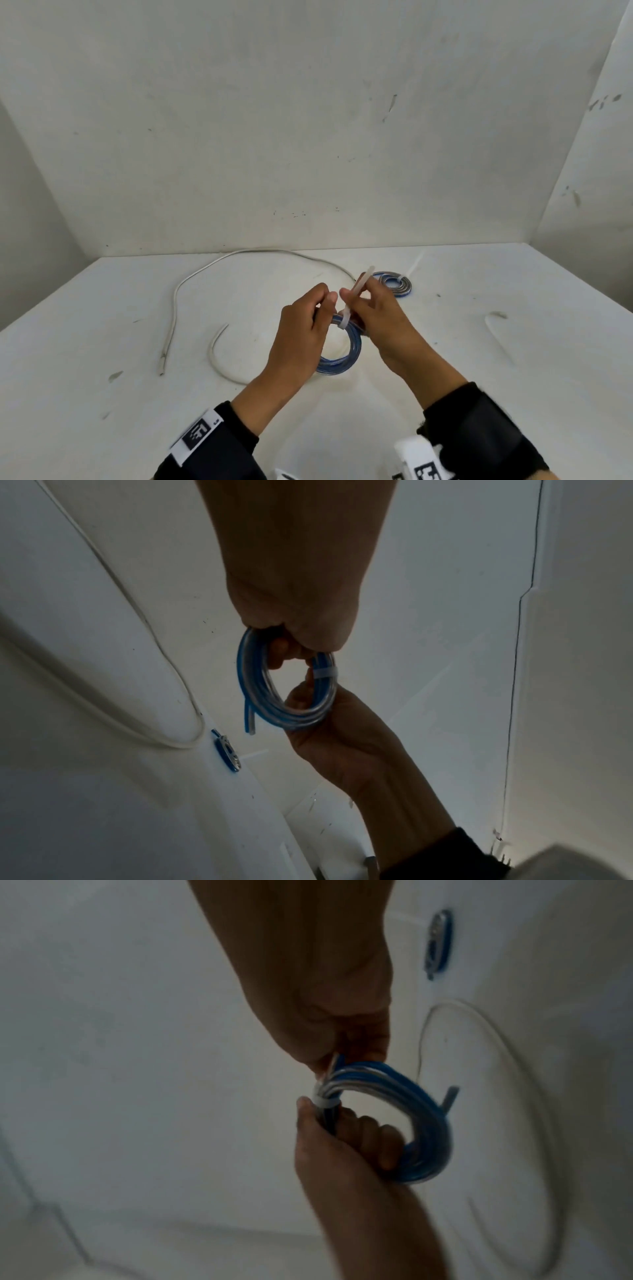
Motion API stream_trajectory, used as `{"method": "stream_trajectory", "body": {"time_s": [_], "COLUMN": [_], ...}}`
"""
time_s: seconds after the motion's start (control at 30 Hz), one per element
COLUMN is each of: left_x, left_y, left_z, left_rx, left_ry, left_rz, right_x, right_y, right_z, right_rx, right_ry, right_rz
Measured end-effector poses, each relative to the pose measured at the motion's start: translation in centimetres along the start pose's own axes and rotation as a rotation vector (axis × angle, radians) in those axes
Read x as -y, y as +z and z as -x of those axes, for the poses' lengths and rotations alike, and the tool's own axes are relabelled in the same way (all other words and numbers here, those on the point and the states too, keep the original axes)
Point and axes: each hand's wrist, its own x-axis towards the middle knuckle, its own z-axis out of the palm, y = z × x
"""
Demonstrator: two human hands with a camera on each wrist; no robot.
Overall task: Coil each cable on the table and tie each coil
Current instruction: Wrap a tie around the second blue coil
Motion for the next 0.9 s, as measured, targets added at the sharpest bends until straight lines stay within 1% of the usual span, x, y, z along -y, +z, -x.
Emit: {"method": "stream_trajectory", "body": {"time_s": [0.07, 0.13, 0.2, 0.23, 0.3, 0.37, 0.43, 0.5, 0.57, 0.63, 0.67, 0.73, 0.77, 0.8, 0.83, 0.9], "left_x": [-0.1, -0.2, -0.3, -0.3, -0.1, 0.2, 0.5, 0.7, 0.7, 0.7, 0.7, 0.8, 0.8, 0.7, 0.7, 0.4], "left_y": [-0.2, -0.3, -0.4, -0.3, -0.1, 0.2, 0.1, 0.0, 0.1, 0.2, 0.2, 0.3, 0.3, 0.3, 0.3, 0.4], "left_z": [0.3, 0.6, 0.8, 0.9, 0.9, 0.6, 0.2, -0.1, -0.1, -0.1, -0.1, -0.4, -0.5, -0.5, -0.5, -0.5], "left_rx": [0.009, 0.018, 0.023, 0.021, -0.015, -0.066, -0.090, -0.075, -0.049, -0.027, -0.018, -0.005, -0.003, -0.004, -0.009, -0.028], "left_ry": [0.099, 0.180, 0.211, 0.201, 0.127, 0.011, -0.103, -0.193, -0.254, -0.307, -0.332, -0.373, -0.382, -0.380, -0.365, -0.301], "left_rz": [-0.068, -0.119, -0.134, -0.129, -0.096, -0.048, 0.010, 0.073, 0.115, 0.167, 0.201, 0.258, 0.271, 0.271, 0.254, 0.178], "right_x": [0.1, 0.1, -0.1, -0.2, -0.2, 0.2, 0.5, 0.5, 0.2, -0.2, -0.4, -0.5, -0.6, -0.7, -0.8, -0.9], "right_y": [-0.1, -0.1, 0.0, 0.0, 0.0, -0.1, -0.1, -0.1, 0.1, 0.4, 0.6, 0.9, 1.0, 1.0, 1.0, 0.8], "right_z": [-0.1, -0.2, -0.2, -0.2, -0.1, 0.2, 0.6, 0.7, 0.6, 0.7, 0.8, 1.1, 1.3, 1.2, 0.9, 0.4], "right_rx": [0.096, 0.181, 0.224, 0.218, 0.162, 0.131, 0.177, 0.195, 0.120, -0.005, -0.056, -0.108, -0.117, -0.126, -0.137, -0.149], "right_ry": [0.150, 0.259, 0.308, 0.298, 0.210, 0.116, 0.047, -0.034, -0.142, -0.295, -0.381, -0.544, -0.585, -0.578, -0.525, -0.340], "right_rz": [-0.082, -0.132, -0.162, -0.173, -0.151, -0.104, -0.097, -0.060, 0.076, 0.233, 0.275, 0.359, 0.391, 0.400, 0.386, 0.282]}}
